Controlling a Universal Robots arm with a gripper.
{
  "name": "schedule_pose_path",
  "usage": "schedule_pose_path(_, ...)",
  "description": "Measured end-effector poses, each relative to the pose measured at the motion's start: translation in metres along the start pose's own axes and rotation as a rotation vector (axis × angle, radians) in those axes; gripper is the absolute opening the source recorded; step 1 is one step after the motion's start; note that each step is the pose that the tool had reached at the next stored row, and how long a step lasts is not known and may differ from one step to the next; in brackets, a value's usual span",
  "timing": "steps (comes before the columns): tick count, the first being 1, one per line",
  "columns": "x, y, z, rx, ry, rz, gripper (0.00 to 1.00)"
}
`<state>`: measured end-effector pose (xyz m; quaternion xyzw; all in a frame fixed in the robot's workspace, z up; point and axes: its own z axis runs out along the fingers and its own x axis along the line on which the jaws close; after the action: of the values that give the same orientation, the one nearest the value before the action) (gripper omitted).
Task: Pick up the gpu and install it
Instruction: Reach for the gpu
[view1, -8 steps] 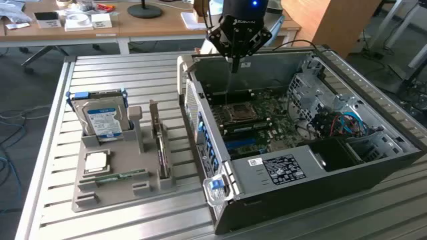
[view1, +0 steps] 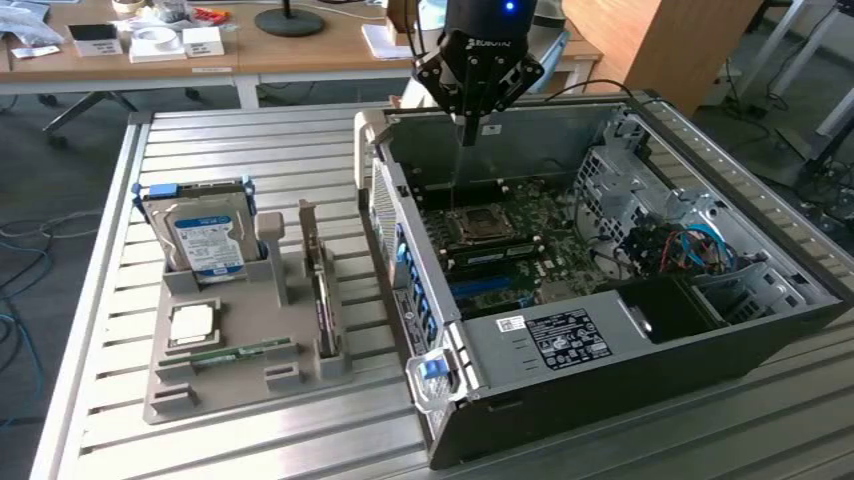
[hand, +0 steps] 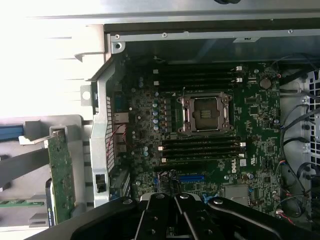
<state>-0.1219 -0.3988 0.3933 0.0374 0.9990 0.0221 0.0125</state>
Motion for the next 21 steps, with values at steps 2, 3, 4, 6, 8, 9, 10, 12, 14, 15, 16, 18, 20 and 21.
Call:
schedule_pose_path(2,0.000,0.0000,0.0000,0.0000,0.0000,0.000,0.11)
schedule_pose_path(3,0.000,0.0000,0.0000,0.0000,0.0000,0.000,0.11)
schedule_pose_path(4,0.000,0.0000,0.0000,0.0000,0.0000,0.000,0.11)
schedule_pose_path(6,0.001,-0.0001,0.0001,-0.0002,-0.0001,0.000,0.11)
schedule_pose_path(8,0.004,-0.0003,-0.0001,0.0001,0.0000,0.000,0.11)
schedule_pose_path(9,0.005,-0.0004,-0.0001,0.0000,0.0000,0.000,0.11)
schedule_pose_path(10,0.007,-0.0005,-0.0002,0.0000,0.0000,0.000,0.11)
schedule_pose_path(12,0.010,-0.0007,-0.0003,0.0000,0.0000,0.000,0.11)
schedule_pose_path(14,0.013,-0.0010,-0.0004,0.0000,0.0000,0.000,0.11)
schedule_pose_path(15,0.014,-0.0011,-0.0003,-0.0001,0.0000,0.000,0.11)
schedule_pose_path(16,0.016,-0.0012,-0.0004,0.0000,0.0000,0.000,0.11)
schedule_pose_path(18,0.018,-0.0014,-0.0005,0.0000,0.0000,0.000,0.11)
schedule_pose_path(20,0.021,-0.0015,-0.0005,0.0000,0.0000,0.000,0.11)
schedule_pose_path(21,0.022,-0.0016,-0.0006,0.0000,0.0000,0.000,0.11)
